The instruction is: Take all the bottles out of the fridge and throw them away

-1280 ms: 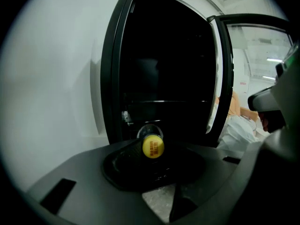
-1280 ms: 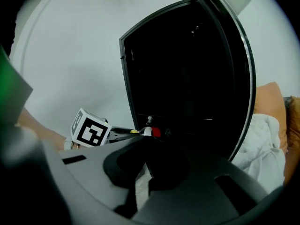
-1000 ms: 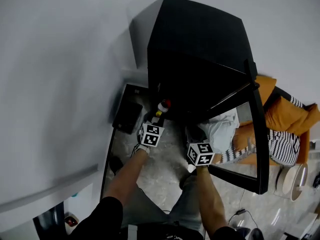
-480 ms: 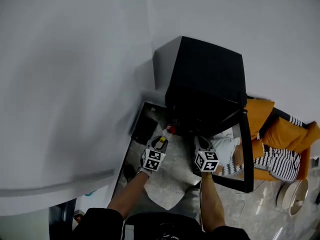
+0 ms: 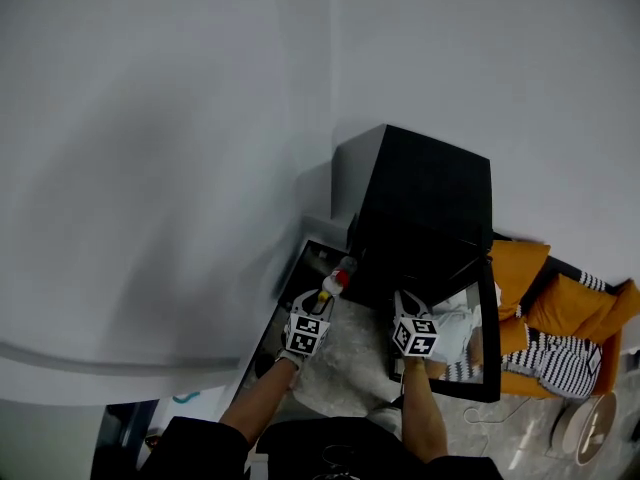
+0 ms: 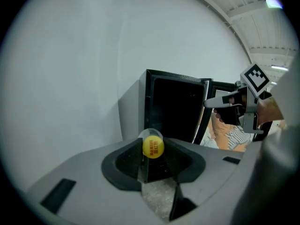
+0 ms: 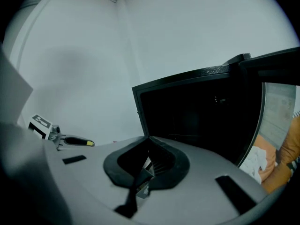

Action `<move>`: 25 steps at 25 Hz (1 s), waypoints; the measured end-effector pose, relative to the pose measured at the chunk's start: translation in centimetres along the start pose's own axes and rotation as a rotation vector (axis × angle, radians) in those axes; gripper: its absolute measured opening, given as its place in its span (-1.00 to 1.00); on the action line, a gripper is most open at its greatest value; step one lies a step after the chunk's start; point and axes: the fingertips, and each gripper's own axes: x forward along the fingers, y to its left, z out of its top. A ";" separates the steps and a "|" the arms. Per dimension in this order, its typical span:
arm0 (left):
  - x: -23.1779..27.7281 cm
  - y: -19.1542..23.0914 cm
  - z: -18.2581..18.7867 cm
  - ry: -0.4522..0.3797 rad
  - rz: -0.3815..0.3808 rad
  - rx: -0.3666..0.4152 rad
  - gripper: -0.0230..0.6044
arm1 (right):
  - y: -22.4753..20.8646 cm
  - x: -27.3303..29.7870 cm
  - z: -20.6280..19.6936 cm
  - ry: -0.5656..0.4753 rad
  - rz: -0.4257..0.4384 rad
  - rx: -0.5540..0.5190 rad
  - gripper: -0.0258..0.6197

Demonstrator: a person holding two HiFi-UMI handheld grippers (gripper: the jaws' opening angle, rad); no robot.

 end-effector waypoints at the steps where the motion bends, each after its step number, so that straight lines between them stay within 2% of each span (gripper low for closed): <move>1: 0.0 0.1 0.1 -0.008 0.005 0.002 -0.49 | 0.2 0.0 0.2 -0.001 0.004 -0.005 -0.90; 10: -2.8 2.8 1.7 -0.047 0.074 -0.031 -0.49 | 3.4 1.9 1.7 0.005 0.070 -0.045 -0.90; 19: -7.7 8.5 0.2 -0.060 0.208 -0.071 -0.49 | 10.8 4.5 2.5 0.009 0.201 -0.106 -0.90; 25: -9.9 10.0 0.2 -0.074 0.240 -0.085 -0.49 | 14.1 5.2 2.1 0.024 0.252 -0.148 -0.90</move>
